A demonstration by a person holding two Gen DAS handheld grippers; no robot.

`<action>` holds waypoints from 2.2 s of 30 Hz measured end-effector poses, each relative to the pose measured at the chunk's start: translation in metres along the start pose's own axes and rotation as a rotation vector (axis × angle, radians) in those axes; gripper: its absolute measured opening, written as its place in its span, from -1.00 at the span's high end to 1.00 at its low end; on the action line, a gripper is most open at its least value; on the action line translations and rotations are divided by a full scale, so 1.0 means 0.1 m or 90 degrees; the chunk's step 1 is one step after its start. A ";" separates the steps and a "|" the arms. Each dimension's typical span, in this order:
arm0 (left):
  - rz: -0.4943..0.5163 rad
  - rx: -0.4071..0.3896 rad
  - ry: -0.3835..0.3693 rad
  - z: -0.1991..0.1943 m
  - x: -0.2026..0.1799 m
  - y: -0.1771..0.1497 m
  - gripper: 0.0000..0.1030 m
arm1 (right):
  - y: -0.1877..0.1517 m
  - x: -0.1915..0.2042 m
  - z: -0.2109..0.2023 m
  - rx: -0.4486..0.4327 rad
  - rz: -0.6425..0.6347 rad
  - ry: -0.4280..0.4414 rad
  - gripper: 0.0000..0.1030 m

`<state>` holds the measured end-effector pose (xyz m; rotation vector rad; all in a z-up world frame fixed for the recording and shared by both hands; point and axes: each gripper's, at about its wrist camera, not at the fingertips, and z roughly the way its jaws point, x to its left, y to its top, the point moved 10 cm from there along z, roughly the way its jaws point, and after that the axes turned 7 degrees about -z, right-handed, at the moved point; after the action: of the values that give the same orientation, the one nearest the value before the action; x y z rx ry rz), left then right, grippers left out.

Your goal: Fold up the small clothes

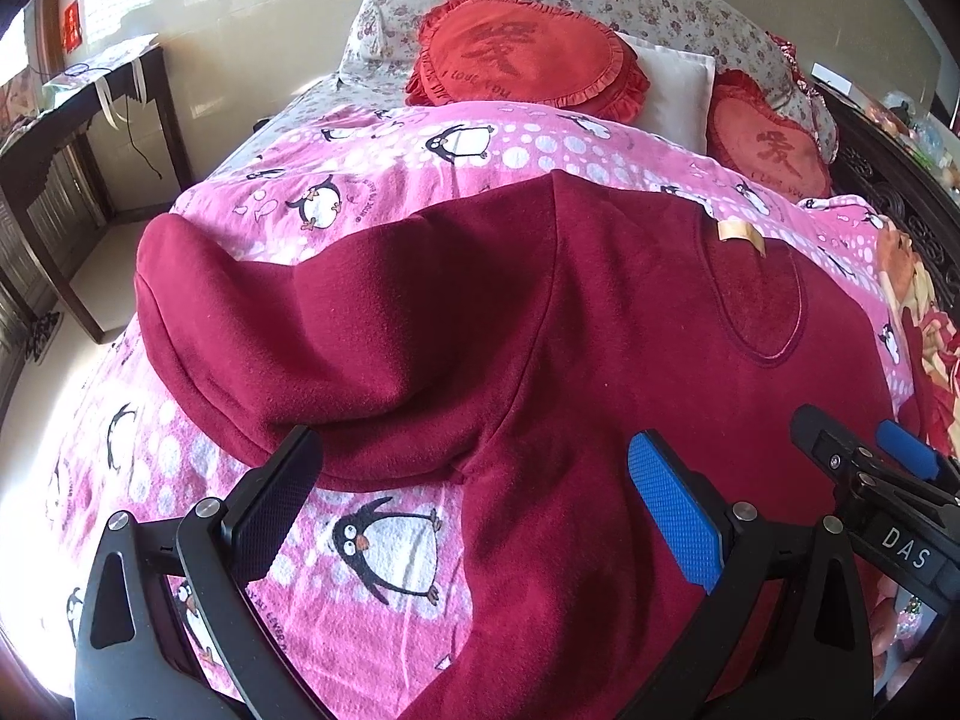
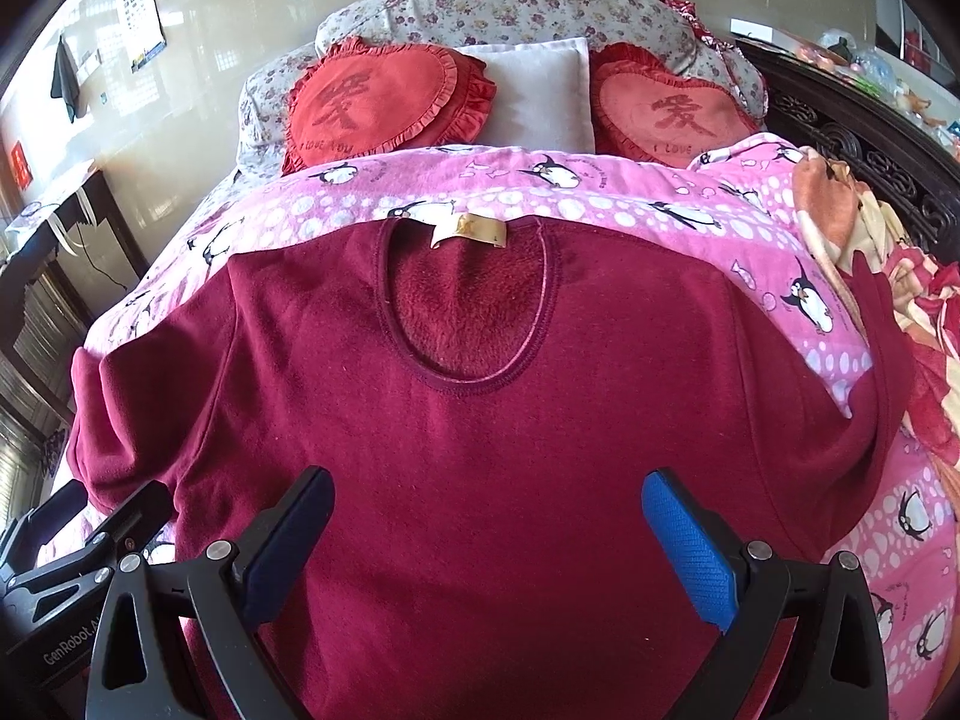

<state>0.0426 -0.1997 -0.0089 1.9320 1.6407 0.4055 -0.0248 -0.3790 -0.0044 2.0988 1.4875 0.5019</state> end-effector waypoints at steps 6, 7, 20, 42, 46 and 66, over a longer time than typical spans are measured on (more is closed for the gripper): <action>-0.031 0.000 -0.004 0.00 0.24 0.09 -0.99 | 0.00 0.06 0.05 0.006 0.000 0.010 -0.98; -0.042 -0.002 0.000 0.00 0.34 0.13 -0.99 | 0.01 0.07 0.06 0.007 0.000 0.013 -0.98; -0.349 0.017 -0.022 0.39 2.11 0.58 -0.78 | 0.05 0.44 0.13 0.012 -0.043 0.055 -0.98; -0.305 -0.056 -0.091 0.12 2.01 1.18 0.88 | 0.15 0.41 0.23 0.015 -0.033 0.074 -0.98; -0.194 -0.098 -0.165 -0.41 1.20 1.37 0.88 | 0.21 0.18 0.13 0.002 -0.002 0.065 -0.98; -0.466 0.024 -0.015 0.39 2.62 0.50 -0.42 | 0.04 0.20 -0.01 0.026 -0.003 0.111 -0.98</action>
<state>0.1573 0.0418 -0.0437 1.2171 2.1902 0.0539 -0.0155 -0.3610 -0.0009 2.1293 1.6109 0.6731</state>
